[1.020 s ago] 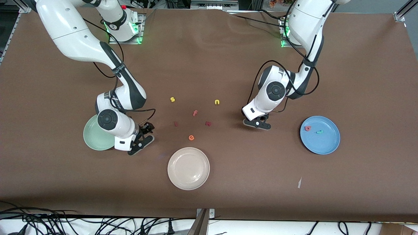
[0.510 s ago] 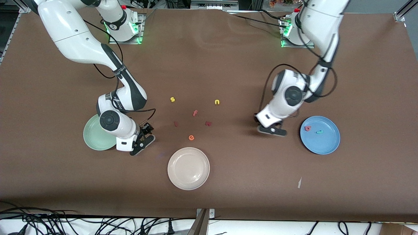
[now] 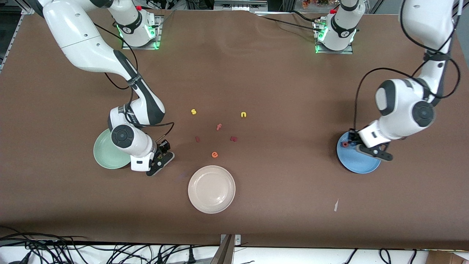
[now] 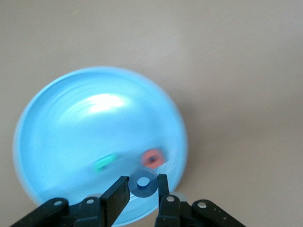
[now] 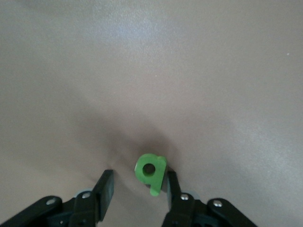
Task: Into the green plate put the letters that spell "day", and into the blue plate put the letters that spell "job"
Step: 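Release the blue o on the blue plate while the right gripper places the green a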
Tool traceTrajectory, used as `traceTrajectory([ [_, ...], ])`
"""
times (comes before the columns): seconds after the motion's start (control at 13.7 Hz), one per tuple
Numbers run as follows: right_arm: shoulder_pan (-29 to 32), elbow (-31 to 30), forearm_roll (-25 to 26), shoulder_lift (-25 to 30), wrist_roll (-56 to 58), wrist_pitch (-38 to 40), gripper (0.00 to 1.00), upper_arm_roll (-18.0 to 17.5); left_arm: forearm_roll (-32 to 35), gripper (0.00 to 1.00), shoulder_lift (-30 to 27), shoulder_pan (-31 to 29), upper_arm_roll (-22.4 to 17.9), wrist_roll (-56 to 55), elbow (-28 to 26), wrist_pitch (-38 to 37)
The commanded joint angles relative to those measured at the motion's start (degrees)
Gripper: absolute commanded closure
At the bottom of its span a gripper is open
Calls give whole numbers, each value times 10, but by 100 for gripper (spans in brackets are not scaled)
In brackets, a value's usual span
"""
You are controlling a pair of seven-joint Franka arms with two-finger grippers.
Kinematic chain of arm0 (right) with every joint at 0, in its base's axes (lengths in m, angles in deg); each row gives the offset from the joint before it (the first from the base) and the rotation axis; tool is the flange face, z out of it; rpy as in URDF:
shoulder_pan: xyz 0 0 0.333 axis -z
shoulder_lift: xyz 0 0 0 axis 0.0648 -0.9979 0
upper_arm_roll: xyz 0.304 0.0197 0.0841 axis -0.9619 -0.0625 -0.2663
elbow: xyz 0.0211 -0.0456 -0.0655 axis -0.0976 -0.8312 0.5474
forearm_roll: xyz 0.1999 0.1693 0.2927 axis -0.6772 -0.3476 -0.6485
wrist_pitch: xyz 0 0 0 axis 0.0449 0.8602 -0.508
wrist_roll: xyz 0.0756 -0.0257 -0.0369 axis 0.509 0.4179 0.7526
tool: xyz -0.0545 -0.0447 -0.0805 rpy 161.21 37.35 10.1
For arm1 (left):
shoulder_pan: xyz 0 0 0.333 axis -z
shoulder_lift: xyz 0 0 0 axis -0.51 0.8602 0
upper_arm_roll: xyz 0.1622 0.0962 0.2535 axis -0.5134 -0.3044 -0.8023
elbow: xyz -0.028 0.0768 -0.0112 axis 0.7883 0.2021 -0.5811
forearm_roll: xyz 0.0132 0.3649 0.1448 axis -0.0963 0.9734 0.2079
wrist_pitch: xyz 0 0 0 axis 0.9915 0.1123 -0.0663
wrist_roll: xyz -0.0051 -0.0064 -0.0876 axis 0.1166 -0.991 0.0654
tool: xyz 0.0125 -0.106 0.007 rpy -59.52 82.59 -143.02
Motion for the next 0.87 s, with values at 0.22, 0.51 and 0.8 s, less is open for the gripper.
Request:
traceTrajectory([
  [0.22,-1,24,7,-21,18,0,66,-4,10,0,-9,1,-15,26,-17,0],
  [0.51,-2,25,6,-21,22,0,84,-4,11,0,-27,1,-15,26,-42,3],
  [0.8,-2,43,1,-15,18,22,88,-4,10,0,-147,-14,-14,25,-91,4],
])
